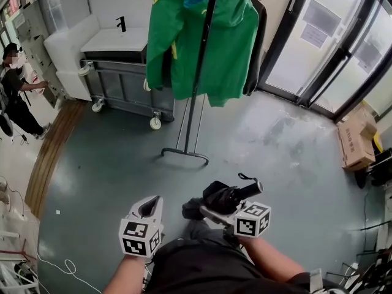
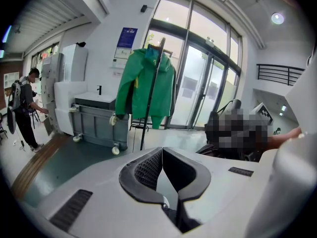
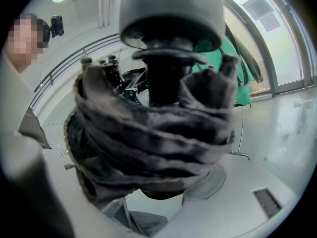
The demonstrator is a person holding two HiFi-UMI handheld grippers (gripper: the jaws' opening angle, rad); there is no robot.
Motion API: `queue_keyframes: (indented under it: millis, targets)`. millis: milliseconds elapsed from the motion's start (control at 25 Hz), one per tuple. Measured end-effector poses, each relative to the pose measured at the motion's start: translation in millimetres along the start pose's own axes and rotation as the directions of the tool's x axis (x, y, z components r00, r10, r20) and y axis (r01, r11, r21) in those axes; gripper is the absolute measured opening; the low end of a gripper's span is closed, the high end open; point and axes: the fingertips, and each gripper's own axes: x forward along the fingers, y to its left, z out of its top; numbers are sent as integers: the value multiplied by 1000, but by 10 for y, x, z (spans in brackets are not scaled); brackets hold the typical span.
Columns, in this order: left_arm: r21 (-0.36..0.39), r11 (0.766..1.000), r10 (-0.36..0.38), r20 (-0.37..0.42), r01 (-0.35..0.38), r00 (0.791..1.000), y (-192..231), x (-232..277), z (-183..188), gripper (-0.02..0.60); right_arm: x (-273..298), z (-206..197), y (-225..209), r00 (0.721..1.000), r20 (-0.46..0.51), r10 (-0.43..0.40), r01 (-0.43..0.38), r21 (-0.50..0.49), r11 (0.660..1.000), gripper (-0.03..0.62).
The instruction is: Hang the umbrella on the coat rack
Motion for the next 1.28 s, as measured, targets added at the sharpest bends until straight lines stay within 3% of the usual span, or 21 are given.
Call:
queue_keyframes:
  millis: [600, 880, 1280]
  targets:
    - [54, 997, -49, -25, 50, 998, 30, 1122, 806, 15, 239, 693, -907, 999, -35, -13, 11, -51, 999, 273]
    - [58, 998, -23, -35, 25, 999, 18, 1595, 1191, 15, 255, 1041, -1382, 999, -34, 9, -10, -30, 1000, 273]
    - [76, 996, 48, -63, -43, 997, 52, 1944, 1368, 15, 341, 1381, -1820, 998, -33, 47, -48, -43, 998, 273]
